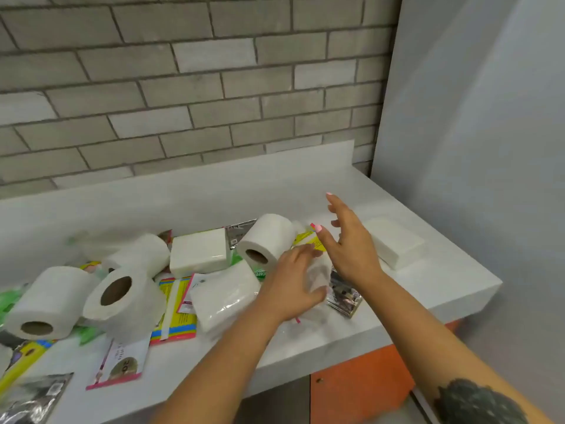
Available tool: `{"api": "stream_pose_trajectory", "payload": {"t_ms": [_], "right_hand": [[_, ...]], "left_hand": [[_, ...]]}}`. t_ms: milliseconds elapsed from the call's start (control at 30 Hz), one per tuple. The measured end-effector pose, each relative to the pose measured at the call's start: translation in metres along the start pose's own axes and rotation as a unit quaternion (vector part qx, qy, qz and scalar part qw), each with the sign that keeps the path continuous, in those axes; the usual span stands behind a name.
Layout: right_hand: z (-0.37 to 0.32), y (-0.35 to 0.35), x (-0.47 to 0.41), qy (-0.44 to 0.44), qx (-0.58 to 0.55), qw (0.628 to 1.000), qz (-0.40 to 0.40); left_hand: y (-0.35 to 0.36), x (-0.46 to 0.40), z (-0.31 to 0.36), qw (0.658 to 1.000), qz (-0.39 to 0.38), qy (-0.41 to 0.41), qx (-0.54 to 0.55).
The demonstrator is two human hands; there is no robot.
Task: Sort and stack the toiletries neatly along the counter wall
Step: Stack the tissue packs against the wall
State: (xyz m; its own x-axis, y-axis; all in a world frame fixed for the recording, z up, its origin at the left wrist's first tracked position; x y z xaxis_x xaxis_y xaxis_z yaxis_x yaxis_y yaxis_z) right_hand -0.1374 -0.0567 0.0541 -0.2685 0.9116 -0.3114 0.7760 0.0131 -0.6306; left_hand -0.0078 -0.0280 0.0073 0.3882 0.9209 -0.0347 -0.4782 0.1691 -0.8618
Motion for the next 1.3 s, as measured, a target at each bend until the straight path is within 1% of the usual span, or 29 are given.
{"api": "stream_pose_trajectory", "payload": {"t_ms": [67,133,200,300,433,567,700,800,967,1067,1167,1300], "right_hand": [[0.002,0.001,-0.004,0.013,0.006,1.0,0.005],[0.009,0.004,-0.004,0.021,0.012,1.0,0.001],[0.015,0.006,-0.004,0.026,0.011,1.0,-0.003],[0.025,0.007,-0.002,0.029,0.02,0.999,-0.003],[0.037,0.002,-0.002,0.047,0.037,0.998,-0.003],[0.045,-0.011,-0.009,0.065,0.047,0.997,0.017],[0.051,-0.028,-0.022,0.091,0.08,0.992,0.041],[0.063,-0.04,-0.031,0.125,0.122,0.984,0.043],[0.094,-0.046,-0.035,0.244,0.182,0.952,-0.022],[0.111,-0.047,-0.038,0.276,0.227,0.933,-0.054],[0.128,-0.047,-0.041,0.313,0.276,0.903,-0.097],[0.149,-0.054,-0.041,0.357,0.279,0.877,-0.161]], "left_hand": [[0.01,-0.006,-0.003,0.997,-0.027,-0.017,-0.064],[0.021,-0.008,-0.007,0.992,-0.043,-0.052,-0.11],[0.029,-0.01,-0.01,0.987,-0.059,-0.077,-0.126],[0.032,-0.011,-0.01,0.984,-0.08,-0.09,-0.133],[0.026,-0.014,-0.003,0.989,-0.05,-0.074,-0.116],[0.013,-0.025,0.009,0.994,-0.014,-0.054,-0.097],[-0.007,-0.044,0.017,0.998,-0.021,-0.017,-0.064],[-0.018,-0.057,0.018,0.998,-0.023,0.008,-0.065],[-0.025,-0.075,0.013,0.997,-0.03,0.028,-0.066],[-0.025,-0.085,0.01,0.997,-0.033,0.029,-0.069],[-0.025,-0.096,0.008,0.997,-0.037,0.025,-0.067],[-0.022,-0.113,0.008,0.997,-0.042,0.013,-0.061]]}}
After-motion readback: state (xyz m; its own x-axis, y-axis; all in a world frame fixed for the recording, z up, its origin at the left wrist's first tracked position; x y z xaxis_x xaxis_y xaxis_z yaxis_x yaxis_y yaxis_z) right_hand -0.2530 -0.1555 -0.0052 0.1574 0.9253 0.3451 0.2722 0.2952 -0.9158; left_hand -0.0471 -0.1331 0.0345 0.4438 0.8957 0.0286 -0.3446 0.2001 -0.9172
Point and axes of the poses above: each hand's wrist, its own x-axis away from the middle knuckle, its own y-axis out of the palm, z = x × y, the point moved 3 cm from there along -x, towards the middle knuckle, and after that the axes turned 14 degrees about -z, right-handed, at the moved point
